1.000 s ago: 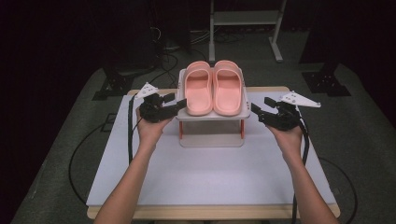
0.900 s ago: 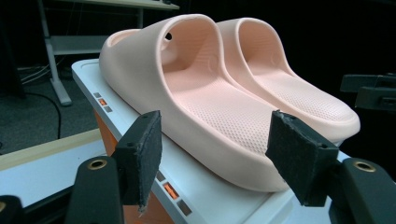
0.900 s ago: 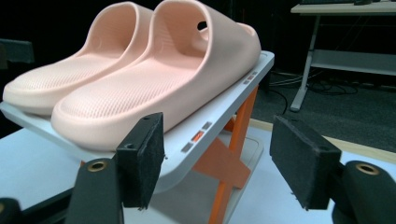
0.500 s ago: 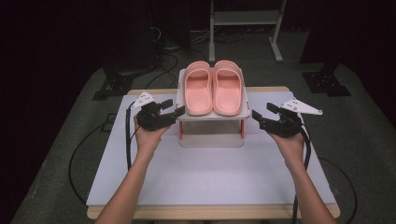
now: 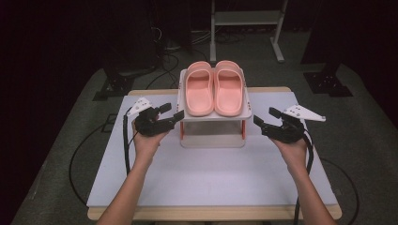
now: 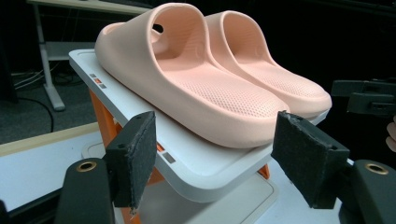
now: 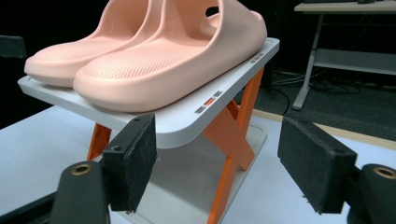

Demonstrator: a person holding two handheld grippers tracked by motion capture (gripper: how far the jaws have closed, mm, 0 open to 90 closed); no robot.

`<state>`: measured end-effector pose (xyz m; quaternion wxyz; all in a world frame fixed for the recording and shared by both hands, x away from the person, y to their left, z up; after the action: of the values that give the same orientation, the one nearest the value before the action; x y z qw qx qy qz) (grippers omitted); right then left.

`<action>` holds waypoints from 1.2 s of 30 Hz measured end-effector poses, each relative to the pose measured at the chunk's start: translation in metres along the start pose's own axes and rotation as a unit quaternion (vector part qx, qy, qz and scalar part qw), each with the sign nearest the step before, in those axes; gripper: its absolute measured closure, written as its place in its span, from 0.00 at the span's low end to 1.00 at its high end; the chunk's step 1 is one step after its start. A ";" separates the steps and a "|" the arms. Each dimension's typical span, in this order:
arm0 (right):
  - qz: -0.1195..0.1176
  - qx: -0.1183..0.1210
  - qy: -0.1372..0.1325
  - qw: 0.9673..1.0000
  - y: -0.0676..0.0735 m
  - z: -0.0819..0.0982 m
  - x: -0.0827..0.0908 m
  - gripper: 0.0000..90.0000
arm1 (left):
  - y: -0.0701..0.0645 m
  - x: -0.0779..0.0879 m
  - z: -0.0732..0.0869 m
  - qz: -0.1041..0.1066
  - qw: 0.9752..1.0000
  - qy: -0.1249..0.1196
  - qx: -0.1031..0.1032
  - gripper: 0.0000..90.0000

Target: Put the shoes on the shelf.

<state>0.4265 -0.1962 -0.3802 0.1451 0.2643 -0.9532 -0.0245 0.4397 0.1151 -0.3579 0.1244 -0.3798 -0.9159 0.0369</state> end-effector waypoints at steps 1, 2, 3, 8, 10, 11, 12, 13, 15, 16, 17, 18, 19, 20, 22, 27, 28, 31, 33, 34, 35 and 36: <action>0.000 0.004 -0.001 1.000 0.000 0.001 0.001 0.30 | 0.000 0.000 0.000 -0.001 1.000 -0.002 0.001 0.33; 0.000 0.000 0.000 1.000 0.001 0.001 0.001 0.30 | 0.000 0.001 0.001 0.000 1.000 -0.002 0.001 0.33; -0.001 0.003 -0.001 1.000 0.001 0.002 0.002 0.30 | -0.001 0.001 0.002 0.001 1.000 -0.006 0.003 0.33; -0.003 0.001 -0.004 1.000 0.003 0.005 0.006 0.30 | -0.002 0.003 0.006 0.004 1.000 -0.007 0.001 0.30; -0.004 0.001 -0.004 1.000 0.003 0.007 0.008 0.30 | -0.002 0.003 0.008 0.004 1.000 -0.008 0.000 0.29; -0.004 -0.001 -0.006 1.000 0.003 0.008 0.008 0.30 | -0.002 0.004 0.009 0.004 1.000 -0.010 0.001 0.28; -0.004 -0.002 -0.004 1.000 0.003 0.009 0.009 0.30 | -0.002 0.004 0.010 0.006 1.000 -0.010 0.002 0.27; -0.005 -0.001 -0.006 1.000 0.003 0.010 0.009 0.30 | -0.003 0.005 0.011 0.005 1.000 -0.010 0.001 0.27; -0.005 -0.002 -0.004 1.000 0.003 0.013 0.010 0.30 | -0.003 0.006 0.013 0.006 1.000 -0.008 -0.001 0.26; -0.005 -0.002 -0.003 1.000 0.003 0.014 0.011 0.30 | -0.003 0.006 0.014 0.004 1.000 -0.009 -0.001 0.26; -0.005 -0.003 -0.001 1.000 0.003 0.015 0.011 0.30 | -0.002 0.007 0.015 0.001 1.000 -0.011 -0.003 0.26; -0.005 -0.001 -0.003 1.000 0.003 0.016 0.011 0.30 | -0.003 0.008 0.015 0.000 1.000 -0.013 -0.001 0.26; -0.005 -0.004 -0.003 1.000 0.003 0.017 0.012 0.30 | -0.003 0.009 0.016 0.004 1.000 -0.013 0.001 0.26; -0.005 -0.004 -0.003 1.000 0.003 0.018 0.012 0.30 | -0.003 0.010 0.016 0.004 1.000 -0.015 0.004 0.26; -0.006 -0.004 -0.004 1.000 0.003 0.019 0.014 0.30 | -0.002 0.011 0.018 0.004 1.000 -0.015 0.003 0.26; -0.006 -0.004 -0.005 1.000 0.003 0.023 0.016 0.29 | 0.001 0.012 0.024 0.000 1.000 -0.013 0.010 0.24; -0.007 -0.005 -0.005 1.000 0.003 0.024 0.017 0.28 | 0.001 0.013 0.026 0.000 1.000 -0.012 0.010 0.24; -0.008 -0.005 -0.006 1.000 0.003 0.027 0.017 0.28 | 0.002 0.014 0.029 -0.002 1.000 -0.013 0.011 0.24; -0.008 -0.005 -0.006 1.000 0.003 0.029 0.018 0.28 | 0.002 0.015 0.031 -0.001 1.000 -0.015 0.011 0.23; -0.007 -0.004 -0.006 1.000 0.003 0.030 0.019 0.27 | 0.002 0.015 0.032 -0.002 1.000 -0.013 0.010 0.23; -0.007 -0.005 -0.005 1.000 0.003 0.032 0.019 0.27 | 0.002 0.016 0.033 -0.003 1.000 -0.013 0.009 0.23; -0.008 -0.005 -0.006 1.000 0.003 0.032 0.020 0.27 | 0.002 0.016 0.034 -0.003 1.000 -0.012 0.011 0.23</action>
<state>0.3993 -0.2043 -0.4054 0.1408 0.2706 -0.9518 -0.0320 0.4211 0.1289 -0.3879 0.1172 -0.3752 -0.9181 0.0508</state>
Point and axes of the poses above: each handheld gripper's, and its own axes: x roughly backward along the jaws, z roughly out of its underside, y roughly to its left, the point moved 9 cm from there along -x, roughly forward along the jaws, and after that the axes turned 1 degree about -x, right-handed, at the moved point
